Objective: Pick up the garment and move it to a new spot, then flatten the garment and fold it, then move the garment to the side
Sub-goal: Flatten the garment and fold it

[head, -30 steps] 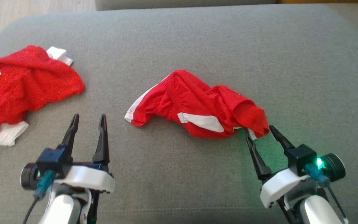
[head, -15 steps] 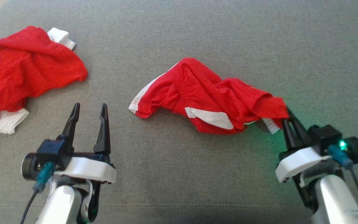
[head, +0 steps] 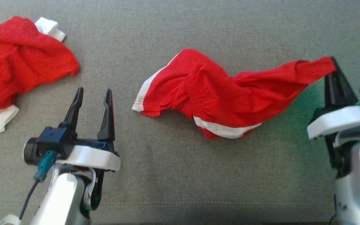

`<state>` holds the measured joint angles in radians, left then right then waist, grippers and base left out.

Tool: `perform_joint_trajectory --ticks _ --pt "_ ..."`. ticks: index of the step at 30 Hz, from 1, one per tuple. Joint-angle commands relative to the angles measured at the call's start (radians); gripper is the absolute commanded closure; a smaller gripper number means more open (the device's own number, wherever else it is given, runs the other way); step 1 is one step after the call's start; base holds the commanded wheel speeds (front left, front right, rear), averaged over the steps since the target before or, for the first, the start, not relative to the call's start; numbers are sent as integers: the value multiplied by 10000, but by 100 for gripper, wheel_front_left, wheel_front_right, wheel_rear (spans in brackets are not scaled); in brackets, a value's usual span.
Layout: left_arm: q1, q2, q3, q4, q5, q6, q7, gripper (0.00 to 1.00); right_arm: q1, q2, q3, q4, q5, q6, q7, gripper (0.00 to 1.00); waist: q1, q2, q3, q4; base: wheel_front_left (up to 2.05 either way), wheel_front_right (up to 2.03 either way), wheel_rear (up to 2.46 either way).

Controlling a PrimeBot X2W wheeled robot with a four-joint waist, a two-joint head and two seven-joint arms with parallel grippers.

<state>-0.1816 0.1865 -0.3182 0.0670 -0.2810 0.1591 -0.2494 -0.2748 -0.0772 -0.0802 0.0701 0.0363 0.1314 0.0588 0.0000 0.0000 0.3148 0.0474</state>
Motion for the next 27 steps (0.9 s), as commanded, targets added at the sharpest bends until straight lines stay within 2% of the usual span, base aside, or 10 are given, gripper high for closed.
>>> perform_joint_trajectory --ticks 1,6,16,17,18,19,27 --pt "-414 104 326 -312 118 -23 -122 0 -454 -113 114 -253 141 -7 55 100 0 0 171 78 0 0 0" --pt "-653 -32 329 -310 208 -155 -122 0 -1355 -381 -298 638 482 -7 388 100 0 0 596 301 0 0 0" --pt "-975 -366 422 -203 463 -460 -123 0 -3044 -689 -1044 3601 1036 -7 654 100 0 0 1072 679 0 0 0" --pt "-978 -397 436 -193 497 -474 -123 0 -3160 -684 -1077 3819 1089 -7 610 87 0 0 1079 681 0 0 0" --pt "-977 -424 449 -180 528 -487 -123 0 -3260 -689 -1079 3997 1119 -7 529 53 0 0 1078 675 0 0 0" --pt "-974 -445 465 -166 557 -501 -123 0 -3342 -703 -1059 4146 1122 -7 426 0 0 0 1070 658 0 0 0" --pt "-842 -472 653 -22 702 -588 -123 0 -3089 -652 -558 4267 1061 -7 -570 0 0 0 675 321 0 0 0"
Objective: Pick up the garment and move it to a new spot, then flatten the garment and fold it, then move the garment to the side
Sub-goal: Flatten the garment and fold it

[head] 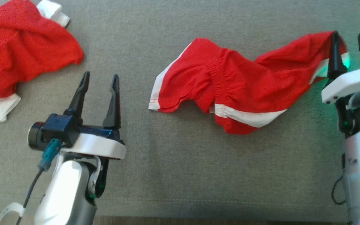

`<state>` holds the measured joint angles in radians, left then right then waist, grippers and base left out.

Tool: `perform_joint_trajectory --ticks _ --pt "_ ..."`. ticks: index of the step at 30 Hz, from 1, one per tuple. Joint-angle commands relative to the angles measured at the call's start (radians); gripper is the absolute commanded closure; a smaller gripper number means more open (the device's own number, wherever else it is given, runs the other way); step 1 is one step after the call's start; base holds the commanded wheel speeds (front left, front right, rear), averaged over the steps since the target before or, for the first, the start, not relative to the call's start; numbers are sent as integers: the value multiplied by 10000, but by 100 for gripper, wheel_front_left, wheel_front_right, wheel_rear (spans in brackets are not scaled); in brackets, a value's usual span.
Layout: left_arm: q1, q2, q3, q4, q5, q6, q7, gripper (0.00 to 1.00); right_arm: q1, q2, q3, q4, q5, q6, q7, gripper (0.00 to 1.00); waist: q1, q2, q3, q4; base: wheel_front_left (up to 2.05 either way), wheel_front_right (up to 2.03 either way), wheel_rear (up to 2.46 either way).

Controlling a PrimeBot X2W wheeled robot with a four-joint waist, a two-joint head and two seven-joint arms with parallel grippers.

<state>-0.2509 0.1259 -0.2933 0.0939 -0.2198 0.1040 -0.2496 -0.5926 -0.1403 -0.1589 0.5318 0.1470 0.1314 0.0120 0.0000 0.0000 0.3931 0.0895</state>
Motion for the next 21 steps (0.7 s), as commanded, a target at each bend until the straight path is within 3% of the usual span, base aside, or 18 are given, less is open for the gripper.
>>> perform_joint_trajectory --ticks 1,10,21 --pt "-105 148 440 -277 104 -42 -122 0 217 30 309 -467 -22 -7 -240 0 0 0 -192 -164 0 0 0" --pt "355 298 676 -191 156 -42 -122 0 2130 449 953 -2844 -689 -7 -871 0 0 0 -949 -602 0 0 0" --pt "1217 510 624 -263 185 88 11 0 4642 832 1261 -5403 -944 -7 -319 0 0 0 -1776 -930 0 0 0"
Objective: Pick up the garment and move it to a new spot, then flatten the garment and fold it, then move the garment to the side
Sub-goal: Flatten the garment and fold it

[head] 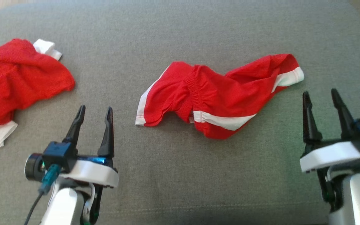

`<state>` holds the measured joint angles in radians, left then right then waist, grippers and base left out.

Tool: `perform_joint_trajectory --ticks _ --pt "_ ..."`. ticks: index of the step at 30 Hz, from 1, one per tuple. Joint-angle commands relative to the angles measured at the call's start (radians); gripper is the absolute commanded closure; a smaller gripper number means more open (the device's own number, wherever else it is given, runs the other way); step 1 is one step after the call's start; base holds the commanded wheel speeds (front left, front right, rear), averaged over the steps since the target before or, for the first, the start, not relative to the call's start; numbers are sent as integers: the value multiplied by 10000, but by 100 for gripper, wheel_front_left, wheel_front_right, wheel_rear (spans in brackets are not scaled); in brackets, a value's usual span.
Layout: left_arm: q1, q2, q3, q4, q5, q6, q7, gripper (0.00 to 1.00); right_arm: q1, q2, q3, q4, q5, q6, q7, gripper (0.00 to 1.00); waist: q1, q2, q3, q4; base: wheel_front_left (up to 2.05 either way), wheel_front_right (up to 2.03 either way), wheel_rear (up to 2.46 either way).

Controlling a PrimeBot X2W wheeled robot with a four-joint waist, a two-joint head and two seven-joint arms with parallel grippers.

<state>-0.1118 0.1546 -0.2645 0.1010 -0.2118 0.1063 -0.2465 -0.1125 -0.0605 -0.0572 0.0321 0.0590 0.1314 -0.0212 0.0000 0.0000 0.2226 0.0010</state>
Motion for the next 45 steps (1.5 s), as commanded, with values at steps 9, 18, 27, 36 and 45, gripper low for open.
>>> perform_joint_trajectory --ticks 9,18,27,36,45 --pt "292 365 223 -541 61 123 257 0 632 95 444 -1029 156 -7 347 0 0 0 -432 -212 0 0 0" --pt "331 393 97 -648 6 152 359 0 711 101 502 -1119 367 -7 415 0 0 0 -497 -212 0 0 0" --pt "103 268 -274 -838 -113 -107 504 0 650 102 493 -1163 465 -7 430 0 0 0 -451 -136 0 0 0" --pt "-897 -388 -1863 -509 -707 -1544 1781 0 338 102 845 -1184 636 -7 365 0 0 0 56 -313 0 0 0" --pt "-1662 -735 -2467 295 -1613 -2051 2365 0 137 102 1038 -982 800 -7 229 0 0 0 442 -731 0 0 0"
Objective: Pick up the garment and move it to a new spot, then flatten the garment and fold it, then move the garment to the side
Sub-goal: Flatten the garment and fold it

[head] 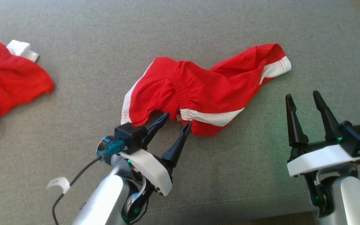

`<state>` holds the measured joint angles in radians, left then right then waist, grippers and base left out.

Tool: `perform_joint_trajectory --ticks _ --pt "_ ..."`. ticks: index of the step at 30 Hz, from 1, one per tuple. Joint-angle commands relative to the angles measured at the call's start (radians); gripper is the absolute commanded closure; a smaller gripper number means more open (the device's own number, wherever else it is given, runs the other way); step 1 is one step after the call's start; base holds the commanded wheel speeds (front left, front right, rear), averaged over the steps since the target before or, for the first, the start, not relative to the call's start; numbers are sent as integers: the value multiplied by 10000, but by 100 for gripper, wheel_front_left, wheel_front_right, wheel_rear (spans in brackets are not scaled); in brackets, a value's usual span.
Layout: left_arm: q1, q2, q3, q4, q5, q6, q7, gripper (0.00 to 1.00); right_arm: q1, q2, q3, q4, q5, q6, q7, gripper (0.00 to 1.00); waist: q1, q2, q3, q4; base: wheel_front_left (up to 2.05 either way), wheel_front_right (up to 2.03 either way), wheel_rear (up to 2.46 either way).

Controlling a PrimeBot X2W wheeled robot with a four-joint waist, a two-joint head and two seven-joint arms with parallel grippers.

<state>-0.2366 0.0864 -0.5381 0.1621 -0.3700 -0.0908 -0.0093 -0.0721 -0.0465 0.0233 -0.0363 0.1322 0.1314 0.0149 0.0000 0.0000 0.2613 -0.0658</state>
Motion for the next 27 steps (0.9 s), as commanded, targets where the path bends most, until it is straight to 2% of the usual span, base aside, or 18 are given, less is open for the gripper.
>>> perform_joint_trajectory --ticks 1,12,13,14,23,27 --pt "-470 -68 233 -270 -118 -107 14 0 -280 -38 236 -277 84 -7 -146 0 0 0 77 -93 0 0 0" --pt "-1020 -151 8 382 -972 -281 219 0 -443 -38 310 -139 246 -7 -281 0 0 0 311 -344 0 0 0" --pt "-1065 -146 -14 378 -1010 -294 154 38 -456 -38 298 -117 251 -7 -293 0 0 0 333 -350 0 0 0" --pt "-1100 -129 -33 379 -1035 -303 94 100 -473 -38 288 -94 255 -7 -306 0 0 0 353 -352 0 0 0" --pt "-1141 32 -7 213 -944 -223 -325 100 -714 -38 98 315 274 -7 -229 0 0 0 388 -216 0 0 0" --pt "-1125 73 -5 68 -878 -122 -436 100 -1224 -72 -181 887 96 -7 75 0 0 0 444 -31 0 0 0"
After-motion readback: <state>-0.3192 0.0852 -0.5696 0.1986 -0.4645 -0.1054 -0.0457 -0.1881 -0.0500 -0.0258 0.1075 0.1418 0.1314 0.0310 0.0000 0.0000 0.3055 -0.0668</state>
